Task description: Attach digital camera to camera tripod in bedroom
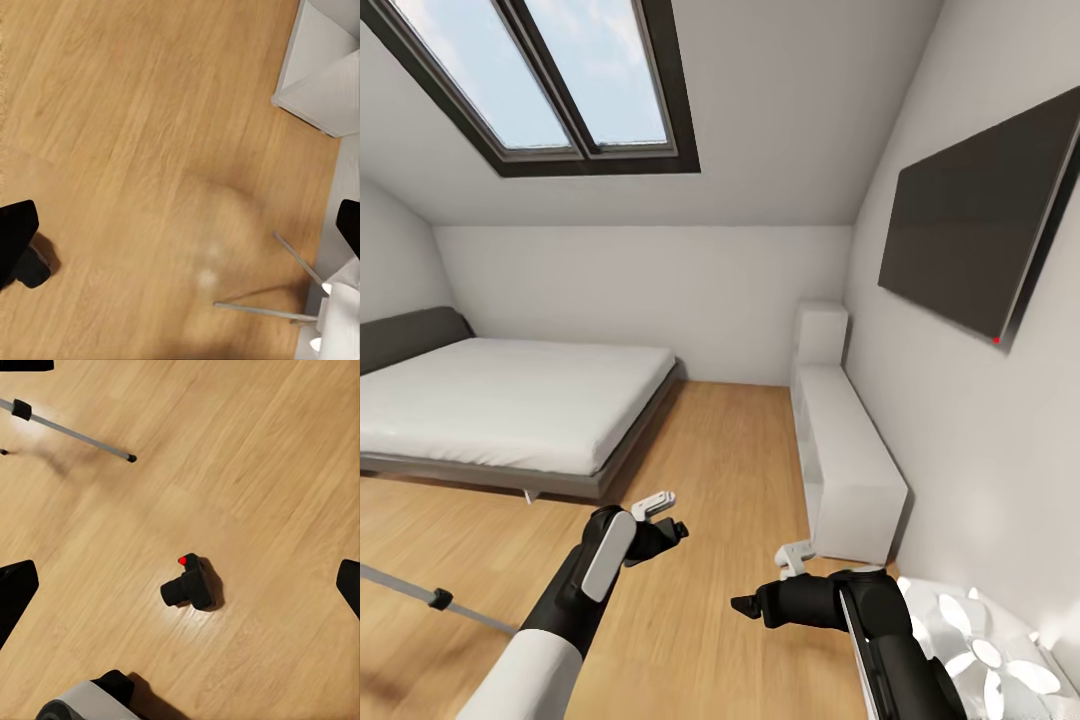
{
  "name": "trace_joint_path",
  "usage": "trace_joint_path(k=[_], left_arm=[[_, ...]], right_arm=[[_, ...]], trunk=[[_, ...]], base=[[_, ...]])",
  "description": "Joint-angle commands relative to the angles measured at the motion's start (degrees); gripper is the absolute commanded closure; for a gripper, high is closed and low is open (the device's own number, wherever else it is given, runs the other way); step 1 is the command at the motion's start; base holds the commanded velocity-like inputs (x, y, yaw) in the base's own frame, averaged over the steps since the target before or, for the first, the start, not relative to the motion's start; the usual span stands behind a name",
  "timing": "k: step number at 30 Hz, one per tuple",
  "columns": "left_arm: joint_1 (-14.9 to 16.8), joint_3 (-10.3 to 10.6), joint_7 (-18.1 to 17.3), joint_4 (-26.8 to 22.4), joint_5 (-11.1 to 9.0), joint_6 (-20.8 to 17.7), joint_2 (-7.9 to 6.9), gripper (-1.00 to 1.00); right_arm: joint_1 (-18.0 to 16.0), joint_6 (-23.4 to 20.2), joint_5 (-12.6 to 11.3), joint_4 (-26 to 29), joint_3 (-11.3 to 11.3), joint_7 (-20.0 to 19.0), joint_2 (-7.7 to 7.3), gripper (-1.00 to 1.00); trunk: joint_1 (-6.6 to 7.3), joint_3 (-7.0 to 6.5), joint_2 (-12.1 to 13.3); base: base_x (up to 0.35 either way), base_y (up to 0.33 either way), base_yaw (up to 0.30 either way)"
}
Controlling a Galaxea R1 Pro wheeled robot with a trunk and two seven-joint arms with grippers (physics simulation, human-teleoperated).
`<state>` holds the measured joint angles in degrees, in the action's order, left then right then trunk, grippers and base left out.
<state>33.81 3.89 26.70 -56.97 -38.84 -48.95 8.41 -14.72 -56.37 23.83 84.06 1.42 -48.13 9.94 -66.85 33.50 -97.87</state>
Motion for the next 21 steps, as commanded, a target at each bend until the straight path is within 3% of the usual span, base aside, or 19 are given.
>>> trace_joint_path(k=[1, 17, 18, 19, 21], left_arm=[[0.0, 0.1, 0.6, -0.1, -0.6, -0.1, -0.06, -1.00], [0.0, 0.1, 0.5, 0.0, -0.6, -0.1, -0.23, -1.00], [0.0, 0.1, 0.6, 0.0, -0.6, -0.1, -0.23, -1.00], [0.0, 0.0, 0.7, 0.1, -0.6, 0.0, -0.51, -1.00], [0.0, 0.0, 0.7, 0.1, -0.6, 0.0, -0.57, -1.00]], right_arm=[[0.0, -0.2, 0.6, 0.1, 0.1, -0.6, 0.06, -1.00], [0.0, -0.2, 0.4, 0.4, 0.1, -0.7, 0.06, -1.00], [0.0, -0.2, 0.2, 0.7, 0.0, -1.0, 0.06, -1.00], [0.0, -0.2, -0.1, 1.3, -0.1, -4.9, 0.06, -1.00], [0.0, -0.2, -0.1, 1.4, 0.0, -5.7, 0.06, -1.00]], trunk=[[-0.22, 0.25, -0.4], [-3.74, 3.12, -6.9], [-3.96, 3.30, -7.3], [-4.18, 3.48, -7.7], [-4.62, 3.84, -8.5]], base=[[0.000, 0.000, 0.000], [0.000, 0.000, 0.000], [0.000, 0.000, 0.000], [0.000, 0.000, 0.000], [0.000, 0.000, 0.000]])
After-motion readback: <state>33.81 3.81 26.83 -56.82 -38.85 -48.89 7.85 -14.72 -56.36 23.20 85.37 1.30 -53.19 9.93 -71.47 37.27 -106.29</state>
